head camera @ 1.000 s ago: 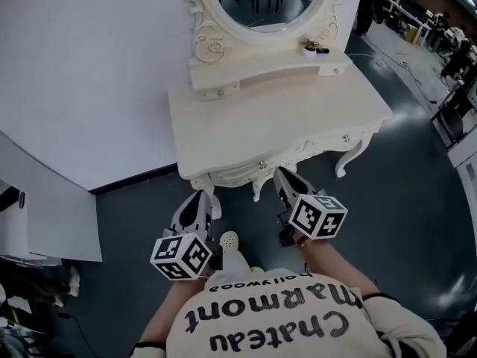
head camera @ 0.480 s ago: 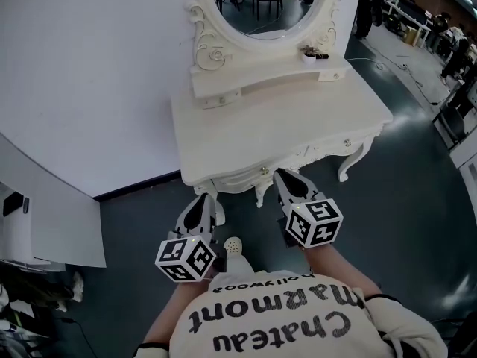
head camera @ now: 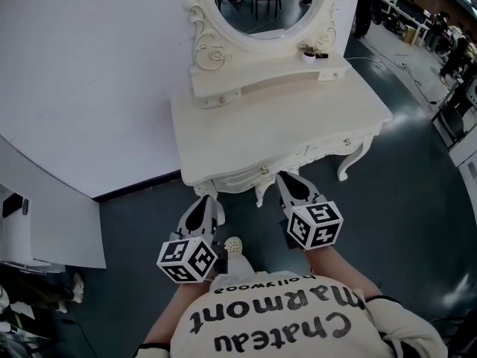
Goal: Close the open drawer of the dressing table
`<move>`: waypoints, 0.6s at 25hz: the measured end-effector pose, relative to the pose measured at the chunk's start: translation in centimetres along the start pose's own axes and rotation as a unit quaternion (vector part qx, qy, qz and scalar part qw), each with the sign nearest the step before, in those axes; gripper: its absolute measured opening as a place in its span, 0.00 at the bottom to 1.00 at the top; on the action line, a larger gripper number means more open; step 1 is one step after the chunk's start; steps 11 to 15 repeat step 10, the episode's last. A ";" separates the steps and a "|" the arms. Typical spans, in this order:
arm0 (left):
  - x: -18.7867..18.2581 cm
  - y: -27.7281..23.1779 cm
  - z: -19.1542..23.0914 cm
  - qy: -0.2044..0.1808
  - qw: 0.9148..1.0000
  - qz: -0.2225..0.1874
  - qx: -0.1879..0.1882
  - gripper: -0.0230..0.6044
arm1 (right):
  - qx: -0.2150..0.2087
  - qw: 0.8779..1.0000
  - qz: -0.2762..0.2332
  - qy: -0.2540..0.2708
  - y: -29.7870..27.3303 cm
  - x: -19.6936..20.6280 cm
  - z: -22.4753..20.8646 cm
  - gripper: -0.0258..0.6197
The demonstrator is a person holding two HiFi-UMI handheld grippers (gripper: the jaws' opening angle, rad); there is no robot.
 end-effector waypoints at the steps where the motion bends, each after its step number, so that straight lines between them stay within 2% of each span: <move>1: 0.0 0.1 0.0 0.000 1.000 0.000 0.000 0.05 | 0.000 1.000 0.001 0.001 0.0 0.1 0.0 0.10; 15: 0.1 0.7 0.5 0.001 1.000 0.005 -0.002 0.05 | 0.006 1.000 0.007 0.002 0.2 0.4 0.2 0.10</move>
Point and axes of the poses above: the fingertips, and each gripper's own axes: y backward along the fingers, z to its left, x out of its underside, the point moved 4 cm from there along y, backward along the fingers, and after that the axes turned 12 degrees about -z, right-handed, at the moved point
